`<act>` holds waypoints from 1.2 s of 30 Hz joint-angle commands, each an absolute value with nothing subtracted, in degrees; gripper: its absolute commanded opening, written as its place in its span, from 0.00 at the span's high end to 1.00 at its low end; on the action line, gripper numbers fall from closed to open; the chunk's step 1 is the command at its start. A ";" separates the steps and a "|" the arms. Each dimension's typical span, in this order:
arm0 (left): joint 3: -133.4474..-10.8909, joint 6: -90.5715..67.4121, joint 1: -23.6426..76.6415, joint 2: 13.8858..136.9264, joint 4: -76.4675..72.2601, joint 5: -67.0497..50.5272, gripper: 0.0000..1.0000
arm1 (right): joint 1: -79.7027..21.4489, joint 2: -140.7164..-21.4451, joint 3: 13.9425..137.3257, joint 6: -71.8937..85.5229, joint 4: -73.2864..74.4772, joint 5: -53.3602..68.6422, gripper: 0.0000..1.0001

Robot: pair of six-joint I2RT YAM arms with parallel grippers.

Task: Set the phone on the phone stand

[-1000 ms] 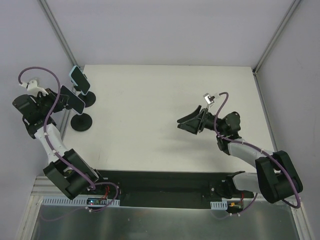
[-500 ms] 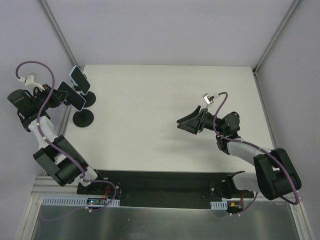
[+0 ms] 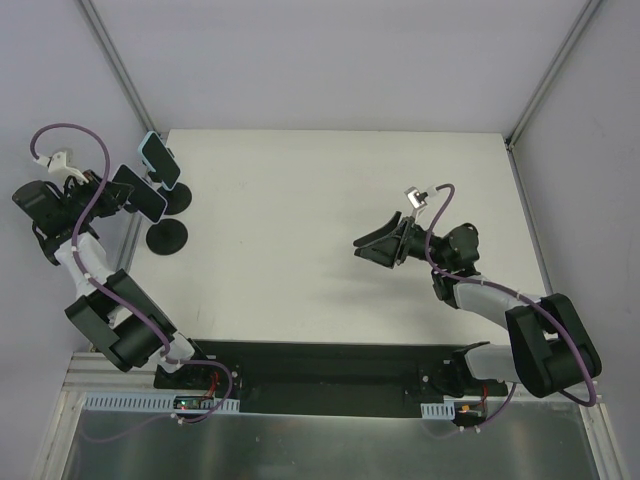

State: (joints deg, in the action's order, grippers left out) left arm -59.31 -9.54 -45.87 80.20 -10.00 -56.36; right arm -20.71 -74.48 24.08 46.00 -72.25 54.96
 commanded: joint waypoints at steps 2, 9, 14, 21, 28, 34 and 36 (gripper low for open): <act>-60.29 -4.83 -46.49 79.27 -11.78 -56.43 0.94 | -20.22 -74.09 24.17 45.26 -76.99 56.34 0.04; -59.77 -7.46 -46.41 77.00 -13.44 -54.76 0.43 | -20.13 -73.92 24.17 45.18 -76.91 56.34 0.04; -58.10 -10.72 -46.49 74.45 -16.08 -50.30 0.01 | -20.13 -73.74 24.08 45.18 -76.99 56.34 0.03; -49.76 -14.23 -43.60 61.72 -13.03 -30.53 0.01 | -19.78 -73.56 23.91 45.09 -76.99 56.16 0.03; -47.45 -20.56 -34.91 48.96 -1.98 -9.60 0.01 | -18.20 -74.09 22.76 43.77 -74.54 53.88 0.03; -53.08 -18.55 -19.71 48.43 1.49 -6.60 0.04 | -18.02 -70.06 23.72 31.75 -55.76 49.40 0.03; -53.96 -17.93 -11.83 49.13 1.41 -6.59 0.05 | -18.02 -66.46 24.43 24.05 -43.42 45.47 0.03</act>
State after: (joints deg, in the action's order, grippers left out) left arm -50.65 -18.81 -22.87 48.80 -0.51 -10.70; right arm -18.37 -72.58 22.79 38.63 -61.71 51.55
